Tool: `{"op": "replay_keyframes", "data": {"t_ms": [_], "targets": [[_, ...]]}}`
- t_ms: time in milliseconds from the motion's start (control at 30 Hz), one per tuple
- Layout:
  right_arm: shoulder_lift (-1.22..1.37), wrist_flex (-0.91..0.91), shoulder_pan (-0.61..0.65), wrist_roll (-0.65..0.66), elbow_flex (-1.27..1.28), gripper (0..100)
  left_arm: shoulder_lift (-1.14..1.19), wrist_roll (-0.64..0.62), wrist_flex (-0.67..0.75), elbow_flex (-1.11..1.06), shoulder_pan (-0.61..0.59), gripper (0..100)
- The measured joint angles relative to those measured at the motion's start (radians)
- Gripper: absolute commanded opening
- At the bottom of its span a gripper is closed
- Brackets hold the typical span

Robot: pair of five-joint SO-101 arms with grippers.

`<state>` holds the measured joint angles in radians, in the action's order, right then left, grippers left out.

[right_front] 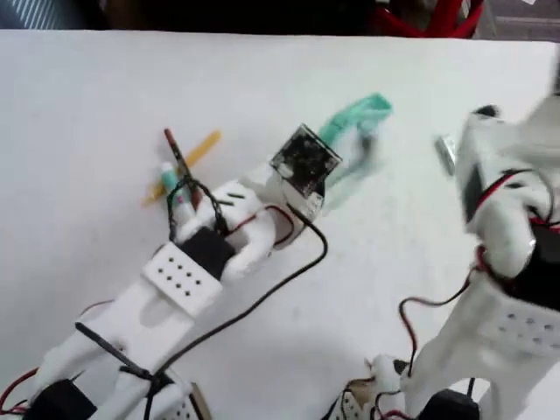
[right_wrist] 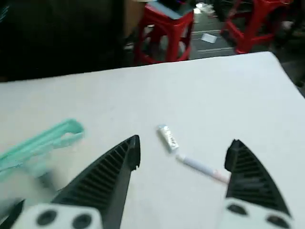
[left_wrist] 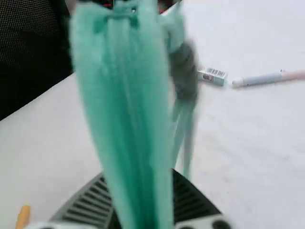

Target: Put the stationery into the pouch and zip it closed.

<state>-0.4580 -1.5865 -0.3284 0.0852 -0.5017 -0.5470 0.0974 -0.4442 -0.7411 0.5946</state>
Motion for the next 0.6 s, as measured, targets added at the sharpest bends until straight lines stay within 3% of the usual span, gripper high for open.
{"op": "replay_keyframes", "data": {"t_ms": [267, 433, 600], "targets": [[0.203, 0.132, -0.187, 0.193, 0.189, 28.5, -0.005, -0.153, 0.305, -0.002, 0.110, 2], [0.296, 0.216, -0.244, 0.222, 0.239, 17.3, -0.003, -0.158, 0.328, -0.084, 0.124, 2], [0.377, 0.285, -0.247, 0.264, 0.258, 16.2, 0.018, -0.095, 0.439, -0.252, 0.127, 2]]}}
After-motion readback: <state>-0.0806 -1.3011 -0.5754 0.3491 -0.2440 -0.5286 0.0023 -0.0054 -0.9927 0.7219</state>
